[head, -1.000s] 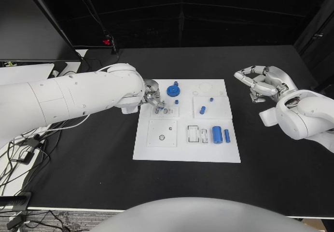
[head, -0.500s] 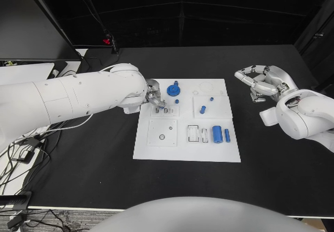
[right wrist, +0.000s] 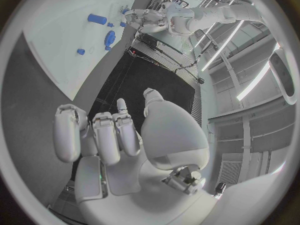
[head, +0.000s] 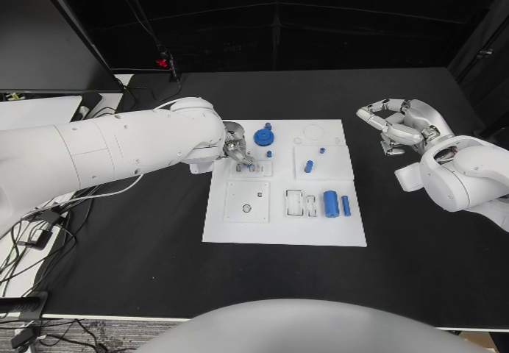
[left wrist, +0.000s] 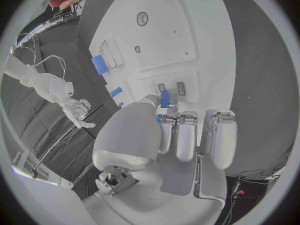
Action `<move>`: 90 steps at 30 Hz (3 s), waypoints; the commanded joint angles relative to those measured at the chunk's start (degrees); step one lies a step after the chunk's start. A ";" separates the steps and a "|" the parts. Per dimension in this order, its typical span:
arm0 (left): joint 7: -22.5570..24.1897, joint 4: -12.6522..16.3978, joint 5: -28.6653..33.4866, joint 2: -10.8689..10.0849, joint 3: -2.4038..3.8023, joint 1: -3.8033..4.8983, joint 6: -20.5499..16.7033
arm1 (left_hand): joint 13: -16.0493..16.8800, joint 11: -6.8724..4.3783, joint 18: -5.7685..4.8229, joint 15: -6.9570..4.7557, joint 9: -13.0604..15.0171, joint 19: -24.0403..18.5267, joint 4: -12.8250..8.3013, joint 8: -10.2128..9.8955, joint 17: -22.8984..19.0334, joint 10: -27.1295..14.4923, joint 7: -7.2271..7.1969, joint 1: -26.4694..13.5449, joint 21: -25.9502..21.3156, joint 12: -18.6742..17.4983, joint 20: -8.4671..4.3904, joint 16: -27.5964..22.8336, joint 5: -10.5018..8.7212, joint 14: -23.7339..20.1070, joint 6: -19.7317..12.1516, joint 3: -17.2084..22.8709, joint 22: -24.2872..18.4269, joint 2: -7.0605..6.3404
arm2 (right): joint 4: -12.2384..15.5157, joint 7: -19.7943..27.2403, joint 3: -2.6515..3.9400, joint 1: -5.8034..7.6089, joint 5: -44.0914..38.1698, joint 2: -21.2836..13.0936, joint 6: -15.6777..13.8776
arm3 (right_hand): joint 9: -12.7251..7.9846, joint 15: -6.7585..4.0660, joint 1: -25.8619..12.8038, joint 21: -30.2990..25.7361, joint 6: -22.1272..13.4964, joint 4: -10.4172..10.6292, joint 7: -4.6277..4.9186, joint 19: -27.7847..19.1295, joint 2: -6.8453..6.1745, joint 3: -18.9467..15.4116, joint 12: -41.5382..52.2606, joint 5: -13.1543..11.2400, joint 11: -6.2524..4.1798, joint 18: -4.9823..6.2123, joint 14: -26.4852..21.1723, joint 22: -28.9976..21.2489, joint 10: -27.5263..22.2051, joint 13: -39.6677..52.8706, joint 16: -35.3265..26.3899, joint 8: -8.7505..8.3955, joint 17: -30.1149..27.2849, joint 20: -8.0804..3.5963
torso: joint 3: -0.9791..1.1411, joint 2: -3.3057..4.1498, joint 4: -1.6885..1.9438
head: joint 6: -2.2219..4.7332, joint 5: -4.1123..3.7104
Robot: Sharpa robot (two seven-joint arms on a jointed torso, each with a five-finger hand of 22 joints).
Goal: Assemble the parts on the task board
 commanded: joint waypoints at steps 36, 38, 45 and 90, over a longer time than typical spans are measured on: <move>0.00 -1.16 0.19 0.81 0.05 -0.31 2.51 | 14.93 -0.15 -0.81 -0.32 0.14 5.98 -0.57 0.23 15.10 6.19 -0.37 -0.57 0.18 -0.14 -0.26 0.05 -0.70 6.10 -0.19 1.37 15.06 0.99 | 0.12 0.44 0.02 0.05 -0.08 0.09 0.07 | -0.09 0.39 0.38 -0.30 -0.61 0.03 3.74 -0.34 0.50 -0.49 0.14 -0.07 0.44 0.97 5.85 11.46 6.06 15.06 0.14 0.52 15.07 0.18 | 0.01 -0.03 0.08 | -0.42 0.01; 0.05 -1.16 0.20 0.88 0.05 -0.32 2.63 | 14.93 -0.15 -0.81 -0.32 0.14 5.98 -0.57 0.23 15.10 6.19 -0.37 -0.57 0.18 -0.14 -0.26 0.05 -0.70 6.10 -0.19 1.37 15.06 0.99 | 0.11 0.44 0.02 0.05 -0.08 0.10 0.08 | -0.09 0.39 0.38 -0.30 -0.61 0.03 3.74 -0.34 0.50 -0.49 0.14 -0.07 0.44 0.97 5.85 11.46 6.06 15.06 0.14 0.52 15.07 0.18 | 0.01 -0.02 0.09 | -0.43 -0.01; 0.20 -1.04 0.20 1.05 0.05 -0.37 3.08 | 14.93 -0.13 -0.81 -0.31 0.15 5.98 -0.56 0.20 15.10 6.19 -0.35 -0.65 0.18 -0.14 -0.26 0.05 -0.76 6.10 -0.23 1.43 15.06 1.06 | 0.09 0.43 0.02 0.05 -0.08 0.10 0.06 | -0.09 0.39 0.38 -0.30 -0.61 0.03 3.74 -0.34 0.50 -0.49 0.14 -0.07 0.44 0.97 5.85 11.46 6.06 15.06 0.14 0.52 15.07 0.18 | -0.01 -0.02 0.07 | -0.44 -0.01; 0.85 -1.53 0.22 1.38 0.04 -0.52 5.02 | 14.93 0.13 -0.81 -0.13 0.24 5.98 -0.55 -0.16 15.10 6.19 -0.08 -1.94 0.18 -0.14 -0.14 0.05 -1.36 6.10 -0.85 1.58 15.06 1.01 | 0.12 0.26 0.02 0.04 -0.08 0.17 0.06 | -0.15 0.40 0.22 -0.27 -0.68 0.04 3.76 -0.31 0.76 -0.66 0.14 -0.06 0.45 0.96 5.85 11.47 6.06 15.06 0.14 0.73 15.07 0.20 | 0.00 0.01 0.01 | -0.81 0.08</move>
